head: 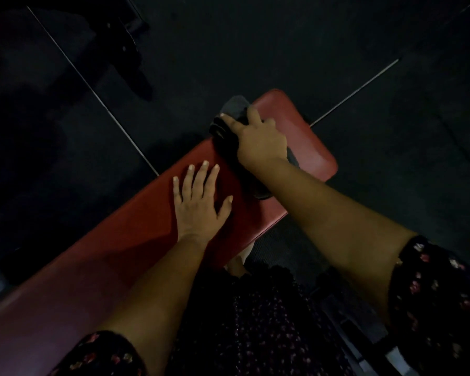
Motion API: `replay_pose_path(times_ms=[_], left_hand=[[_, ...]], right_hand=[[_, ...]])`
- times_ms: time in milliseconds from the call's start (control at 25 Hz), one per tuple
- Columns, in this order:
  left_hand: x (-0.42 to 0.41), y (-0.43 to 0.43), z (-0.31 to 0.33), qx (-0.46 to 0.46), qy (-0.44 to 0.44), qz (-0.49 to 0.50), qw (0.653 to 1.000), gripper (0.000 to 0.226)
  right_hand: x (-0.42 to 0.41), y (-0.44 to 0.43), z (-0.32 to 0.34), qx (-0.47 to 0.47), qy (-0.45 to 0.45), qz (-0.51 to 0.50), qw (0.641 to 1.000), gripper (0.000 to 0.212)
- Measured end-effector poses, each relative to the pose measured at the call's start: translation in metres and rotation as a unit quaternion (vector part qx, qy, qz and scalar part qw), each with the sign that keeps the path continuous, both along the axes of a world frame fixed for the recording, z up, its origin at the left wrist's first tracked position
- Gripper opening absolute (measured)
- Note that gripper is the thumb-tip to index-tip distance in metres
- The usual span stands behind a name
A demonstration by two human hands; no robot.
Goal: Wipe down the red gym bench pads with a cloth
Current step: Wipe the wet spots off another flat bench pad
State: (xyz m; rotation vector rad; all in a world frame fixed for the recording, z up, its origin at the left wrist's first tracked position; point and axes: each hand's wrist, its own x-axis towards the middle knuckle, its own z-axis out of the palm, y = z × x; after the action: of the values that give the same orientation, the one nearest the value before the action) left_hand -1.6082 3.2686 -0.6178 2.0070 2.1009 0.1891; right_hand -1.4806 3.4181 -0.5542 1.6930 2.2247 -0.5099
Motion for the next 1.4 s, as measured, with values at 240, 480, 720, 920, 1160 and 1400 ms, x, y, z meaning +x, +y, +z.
replay_pose_path(times_ms=[240, 480, 720, 920, 1160, 1400], left_hand=[[0.029, 0.041, 0.005, 0.005, 0.003, 0.005, 1.0, 0.069], [0.025, 0.046, -0.005, -0.055, 0.016, -0.029, 0.998, 0.064], [0.023, 0.045, -0.011, -0.027, 0.018, -0.03, 0.999, 0.064], [0.024, 0.05, -0.005, -0.013, 0.003, -0.016, 1.0, 0.06], [0.027, 0.085, 0.002, 0.022, 0.009, -0.041, 0.999, 0.054], [0.039, 0.085, -0.003, -0.02, -0.002, -0.127, 0.992, 0.063]], right_hand=[[0.088, -0.098, -0.006, 0.064, -0.038, 0.025, 0.997, 0.074], [0.141, -0.164, -0.007, 0.055, -0.08, 0.002, 0.995, 0.102], [0.094, -0.08, 0.001, 0.024, -0.087, -0.032, 0.995, 0.068], [0.039, 0.013, 0.001, 0.058, -0.041, 0.077, 0.994, 0.057], [0.052, 0.02, 0.0, 0.034, 0.008, -0.066, 0.997, 0.069], [0.139, -0.11, -0.004, 0.027, -0.021, -0.109, 0.993, 0.096]])
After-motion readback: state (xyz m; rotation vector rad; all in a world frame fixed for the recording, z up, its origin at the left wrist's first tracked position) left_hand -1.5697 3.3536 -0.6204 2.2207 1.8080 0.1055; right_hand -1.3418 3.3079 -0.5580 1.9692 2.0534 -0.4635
